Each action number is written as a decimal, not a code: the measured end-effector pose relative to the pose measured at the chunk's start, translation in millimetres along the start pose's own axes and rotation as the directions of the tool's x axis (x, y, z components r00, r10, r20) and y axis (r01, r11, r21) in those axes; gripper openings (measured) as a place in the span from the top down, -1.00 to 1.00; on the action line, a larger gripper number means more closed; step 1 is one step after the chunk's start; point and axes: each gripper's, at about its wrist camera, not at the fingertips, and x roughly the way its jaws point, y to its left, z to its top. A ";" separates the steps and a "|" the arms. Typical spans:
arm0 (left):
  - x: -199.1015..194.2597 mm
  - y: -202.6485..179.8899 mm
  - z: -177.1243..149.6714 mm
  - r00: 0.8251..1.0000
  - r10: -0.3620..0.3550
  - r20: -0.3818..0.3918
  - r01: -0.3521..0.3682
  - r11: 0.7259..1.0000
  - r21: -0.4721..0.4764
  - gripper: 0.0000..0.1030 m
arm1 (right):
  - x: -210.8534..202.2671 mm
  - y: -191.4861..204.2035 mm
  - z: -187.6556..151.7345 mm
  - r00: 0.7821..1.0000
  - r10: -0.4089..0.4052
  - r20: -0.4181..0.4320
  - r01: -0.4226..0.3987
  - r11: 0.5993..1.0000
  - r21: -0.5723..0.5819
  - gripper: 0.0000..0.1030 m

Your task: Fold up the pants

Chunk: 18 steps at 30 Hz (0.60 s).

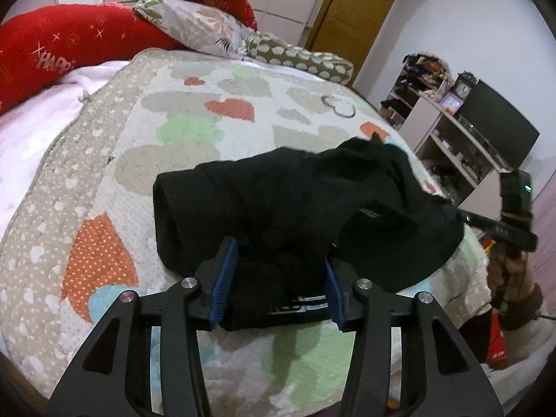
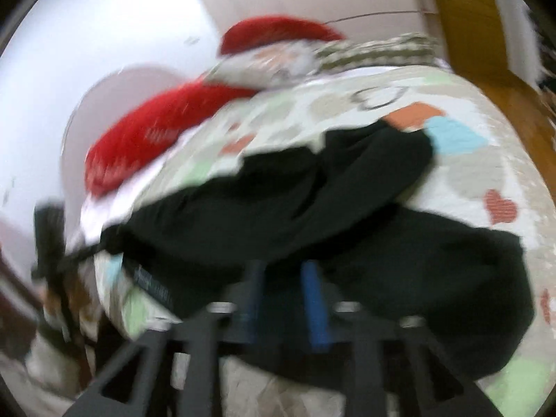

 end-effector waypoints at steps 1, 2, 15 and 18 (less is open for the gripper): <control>-5.6 -2.4 0.9 1.000 -0.023 0.017 0.023 1.000 0.012 -0.07 | -0.4 -9.0 7.2 1.000 -0.005 0.025 0.004 0.999 0.044 -0.12; -11.5 -3.3 1.0 0.998 -0.046 0.034 0.046 0.999 0.018 -0.30 | 0.2 -14.7 12.9 0.999 -0.013 0.038 0.010 0.998 0.061 -0.13; -13.9 -20.5 -3.7 0.961 -0.271 0.050 0.272 0.962 -0.014 -0.42 | 67.7 -109.8 67.7 0.996 -0.077 0.046 0.055 0.931 0.360 0.11; -4.7 -31.6 -5.0 0.960 -0.279 0.019 0.279 0.960 -0.016 -0.42 | 68.1 -108.3 74.9 0.996 -0.067 0.051 0.045 0.939 0.341 0.91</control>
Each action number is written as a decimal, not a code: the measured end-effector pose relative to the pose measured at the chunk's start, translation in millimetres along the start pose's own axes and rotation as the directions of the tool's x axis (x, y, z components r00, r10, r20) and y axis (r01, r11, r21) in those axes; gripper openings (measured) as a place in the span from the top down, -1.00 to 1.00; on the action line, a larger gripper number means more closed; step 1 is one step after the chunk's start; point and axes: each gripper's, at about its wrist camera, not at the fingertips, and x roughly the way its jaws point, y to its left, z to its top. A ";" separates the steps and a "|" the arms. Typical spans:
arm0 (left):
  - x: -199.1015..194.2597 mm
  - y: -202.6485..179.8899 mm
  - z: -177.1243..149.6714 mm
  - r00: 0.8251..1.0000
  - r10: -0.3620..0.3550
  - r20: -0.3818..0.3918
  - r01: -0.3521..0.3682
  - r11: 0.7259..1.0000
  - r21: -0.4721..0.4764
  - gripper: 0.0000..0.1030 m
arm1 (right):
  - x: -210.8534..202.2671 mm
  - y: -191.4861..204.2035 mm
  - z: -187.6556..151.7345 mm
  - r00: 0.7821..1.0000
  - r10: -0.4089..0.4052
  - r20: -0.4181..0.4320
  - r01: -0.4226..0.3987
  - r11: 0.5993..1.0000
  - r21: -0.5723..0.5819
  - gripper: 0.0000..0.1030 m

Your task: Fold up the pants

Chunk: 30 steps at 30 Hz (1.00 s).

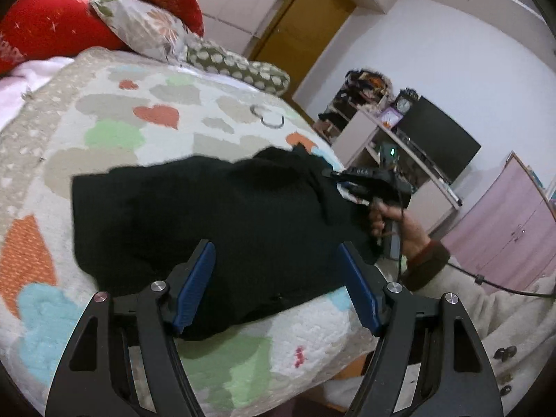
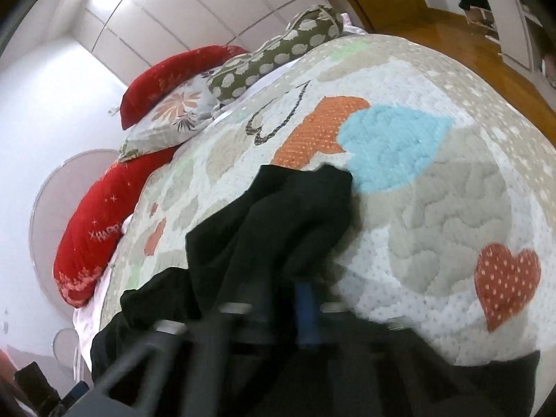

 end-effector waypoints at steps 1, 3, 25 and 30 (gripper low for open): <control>3.4 -1.8 -1.0 1.000 0.007 -0.015 -0.007 1.000 0.006 -0.42 | -11.4 4.7 -1.1 0.999 0.018 0.027 -0.018 1.000 -0.019 0.92; 6.8 -6.2 -3.2 0.999 0.017 -0.030 -0.016 1.000 0.027 -0.42 | -37.9 11.8 -6.8 0.997 0.029 0.068 -0.024 0.997 -0.067 0.92; -23.8 48.7 -6.4 0.971 0.232 0.053 -0.217 0.955 -0.202 -0.42 | -130.1 -26.1 -97.6 0.999 -0.014 0.038 0.015 1.000 -0.016 -0.10; -24.7 65.0 -3.4 0.914 0.403 0.040 -0.380 0.887 -0.262 -0.42 | -114.2 -9.5 -101.5 0.998 0.049 -0.026 -0.050 0.999 -0.019 -0.10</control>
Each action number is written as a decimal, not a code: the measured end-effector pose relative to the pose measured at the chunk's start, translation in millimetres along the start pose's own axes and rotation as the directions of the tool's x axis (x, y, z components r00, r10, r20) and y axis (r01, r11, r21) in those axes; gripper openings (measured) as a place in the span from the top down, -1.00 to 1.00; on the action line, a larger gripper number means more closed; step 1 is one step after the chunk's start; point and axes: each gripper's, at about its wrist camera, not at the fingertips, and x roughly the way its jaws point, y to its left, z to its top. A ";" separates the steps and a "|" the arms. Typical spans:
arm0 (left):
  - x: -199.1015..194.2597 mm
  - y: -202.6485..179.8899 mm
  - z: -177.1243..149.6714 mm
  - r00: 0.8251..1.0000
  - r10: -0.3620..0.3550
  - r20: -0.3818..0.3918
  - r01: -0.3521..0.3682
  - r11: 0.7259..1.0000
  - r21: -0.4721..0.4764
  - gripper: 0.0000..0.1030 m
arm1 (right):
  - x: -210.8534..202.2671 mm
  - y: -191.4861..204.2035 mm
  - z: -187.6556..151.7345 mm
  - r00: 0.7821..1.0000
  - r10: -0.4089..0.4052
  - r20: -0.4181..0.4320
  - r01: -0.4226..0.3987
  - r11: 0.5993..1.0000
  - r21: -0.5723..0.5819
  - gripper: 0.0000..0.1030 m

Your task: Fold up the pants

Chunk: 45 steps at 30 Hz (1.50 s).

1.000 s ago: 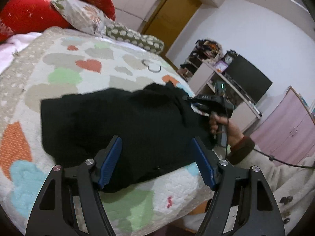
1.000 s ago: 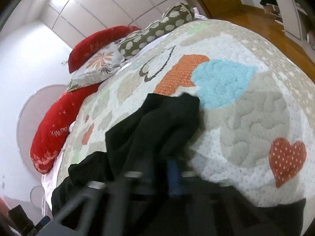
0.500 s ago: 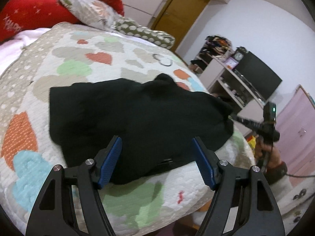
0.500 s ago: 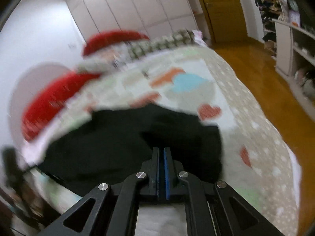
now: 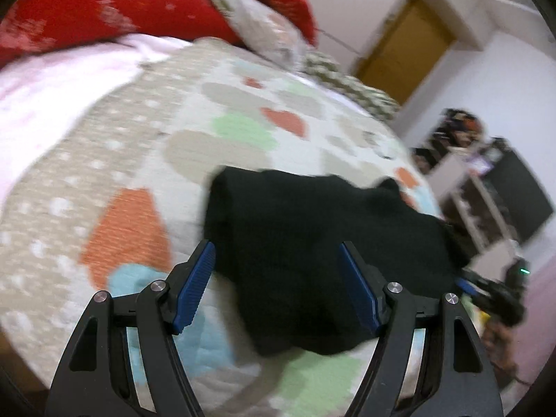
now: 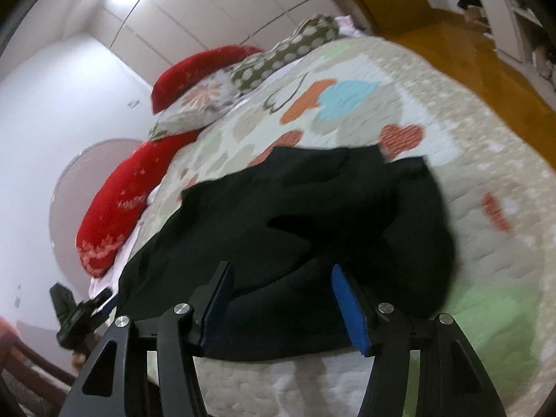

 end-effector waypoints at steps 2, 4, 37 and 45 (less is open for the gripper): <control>0.5 7.1 1.7 0.999 0.024 0.029 -0.022 0.999 -0.043 -0.42 | 10.4 4.6 -1.9 1.000 0.021 -0.021 -0.021 1.000 0.003 -0.10; 8.4 11.6 1.6 1.000 -0.018 0.023 0.020 0.996 -0.092 -0.42 | 24.3 4.7 -3.3 0.998 0.040 -0.038 -0.038 0.999 0.034 -0.10; -26.6 -39.9 16.2 0.997 0.052 0.055 -0.059 0.990 0.125 -0.08 | -6.6 1.4 5.6 0.997 0.029 0.078 -0.030 0.999 0.016 -0.04; 10.8 -148.3 -36.6 0.987 -0.082 -0.135 0.136 0.878 0.459 -0.47 | 10.4 -7.4 17.5 0.997 0.022 0.069 -0.027 0.997 0.078 -0.13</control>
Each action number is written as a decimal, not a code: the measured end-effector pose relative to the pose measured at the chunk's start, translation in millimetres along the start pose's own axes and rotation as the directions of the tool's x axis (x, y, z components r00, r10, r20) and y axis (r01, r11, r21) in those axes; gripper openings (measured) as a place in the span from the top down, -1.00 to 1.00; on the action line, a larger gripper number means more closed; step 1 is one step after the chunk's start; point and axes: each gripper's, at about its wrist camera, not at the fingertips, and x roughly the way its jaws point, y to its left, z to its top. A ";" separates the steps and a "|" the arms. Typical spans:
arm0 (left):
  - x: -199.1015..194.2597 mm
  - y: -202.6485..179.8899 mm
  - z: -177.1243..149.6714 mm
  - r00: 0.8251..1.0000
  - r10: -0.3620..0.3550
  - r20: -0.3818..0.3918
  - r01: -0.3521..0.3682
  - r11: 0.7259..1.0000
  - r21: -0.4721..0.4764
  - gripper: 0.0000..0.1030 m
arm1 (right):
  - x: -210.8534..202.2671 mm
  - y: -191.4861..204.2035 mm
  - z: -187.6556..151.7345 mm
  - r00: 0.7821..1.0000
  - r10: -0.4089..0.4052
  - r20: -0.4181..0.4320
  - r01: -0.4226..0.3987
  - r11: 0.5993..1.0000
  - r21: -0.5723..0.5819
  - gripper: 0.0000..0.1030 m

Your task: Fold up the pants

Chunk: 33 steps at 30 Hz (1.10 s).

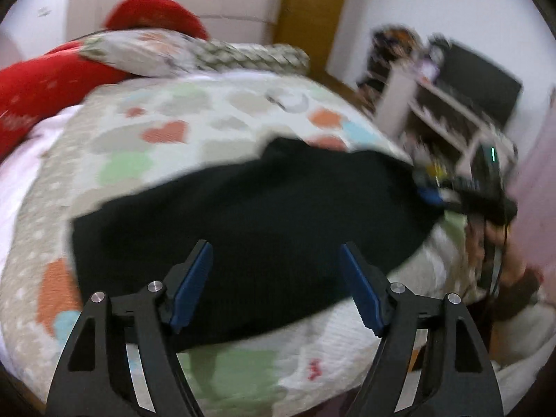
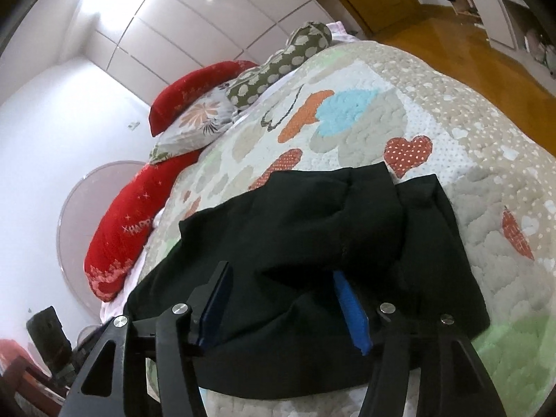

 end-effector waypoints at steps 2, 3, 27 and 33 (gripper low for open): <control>21.6 -18.0 -4.9 0.998 -0.028 -0.064 0.028 1.000 0.005 -0.47 | 2.1 -1.6 1.4 1.000 0.000 0.001 0.000 1.000 0.008 -0.13; 34.6 -24.0 -6.8 0.994 -0.046 -0.097 0.044 0.999 -0.027 -0.47 | 2.5 -2.6 2.0 1.000 0.002 0.004 -0.002 1.000 0.013 -0.13; 89.1 -60.9 -1.7 0.969 -0.163 -0.187 0.108 0.956 -0.274 -0.47 | 4.5 -10.6 3.1 1.000 0.026 0.006 -0.026 0.999 0.030 -0.19; 87.6 -51.3 10.5 0.985 -0.110 -0.132 0.069 0.957 -0.282 -0.47 | 2.8 -10.2 2.4 1.000 0.024 0.007 -0.024 0.999 0.032 -0.19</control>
